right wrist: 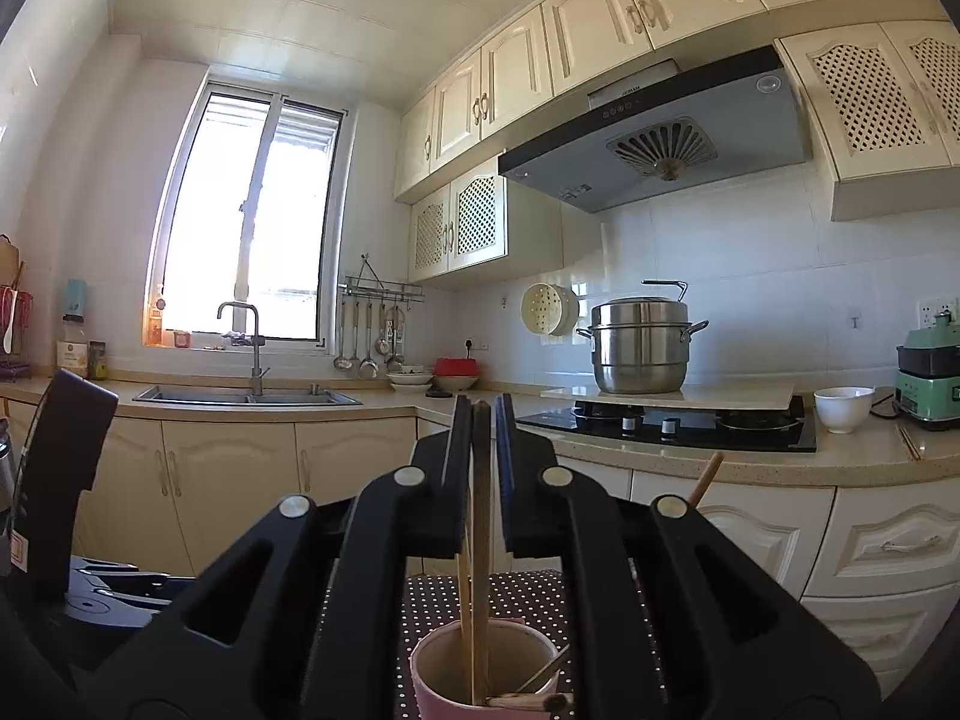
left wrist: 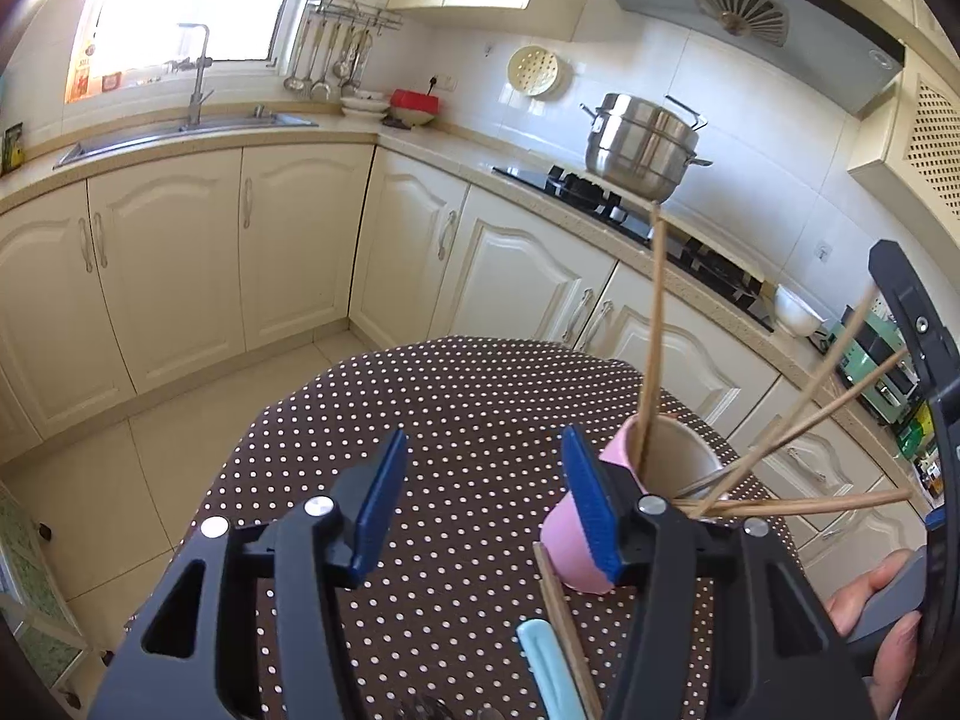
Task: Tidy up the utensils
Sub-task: 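Lower the chopstick upright into the pink cup and open the right tool, then move both open tools back to the utensils beside the cup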
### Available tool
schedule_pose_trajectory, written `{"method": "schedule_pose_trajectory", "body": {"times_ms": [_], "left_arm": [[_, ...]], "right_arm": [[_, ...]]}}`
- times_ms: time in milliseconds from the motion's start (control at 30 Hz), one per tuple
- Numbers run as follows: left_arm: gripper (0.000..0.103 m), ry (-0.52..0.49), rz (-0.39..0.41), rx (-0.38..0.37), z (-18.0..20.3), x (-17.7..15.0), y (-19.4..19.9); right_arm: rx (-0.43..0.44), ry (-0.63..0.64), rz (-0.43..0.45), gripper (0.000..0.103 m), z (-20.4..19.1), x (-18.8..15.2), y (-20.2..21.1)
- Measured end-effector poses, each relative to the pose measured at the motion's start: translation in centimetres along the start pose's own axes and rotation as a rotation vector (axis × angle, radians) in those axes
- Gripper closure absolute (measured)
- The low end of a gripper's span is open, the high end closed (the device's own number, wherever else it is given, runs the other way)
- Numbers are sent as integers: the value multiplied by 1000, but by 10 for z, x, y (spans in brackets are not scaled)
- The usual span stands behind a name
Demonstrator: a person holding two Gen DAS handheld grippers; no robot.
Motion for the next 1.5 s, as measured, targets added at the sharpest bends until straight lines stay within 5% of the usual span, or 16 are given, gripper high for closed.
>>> {"method": "schedule_pose_trajectory", "body": {"times_ms": [67, 233, 500, 767, 1133, 1300, 1400, 1500], "left_arm": [[50, -6, 9, -9, 5, -2, 7], [48, -32, 23, -14, 16, -11, 28], [48, -69, -79, -41, 24, -54, 25], [48, -51, -292, -60, 19, -107, -18], [58, -11, -467, 105, -12, -160, -33], [58, -66, -476, 182, -5, -168, -32], [73, -98, -443, 241, 2, -165, -37], [78, -81, -422, 208, 5, -162, -37]], "right_arm": [[1, -3, 11, 73, 1, 5, 10], [-7, 14, 30, 56, 4, 13, 42], [-17, 74, -88, 56, 9, -17, 73], [5, 56, -387, 56, 23, -104, 49], [131, -54, -704, 56, 25, -174, 22], [168, -64, -780, 56, 21, -184, 16], [209, -83, -831, 56, 18, -187, 12], [230, -86, -892, 56, 15, -194, 7]]}}
Point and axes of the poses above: each gripper's, at about its wrist camera, not at the fingertips, and y roughly against the way its jaws point, z to its right, x to its top, the point moved 9 cm from there along -y, roughly the way its jaws point, and after that the axes turned 15 degrees about -z, right-handed, at the moved point
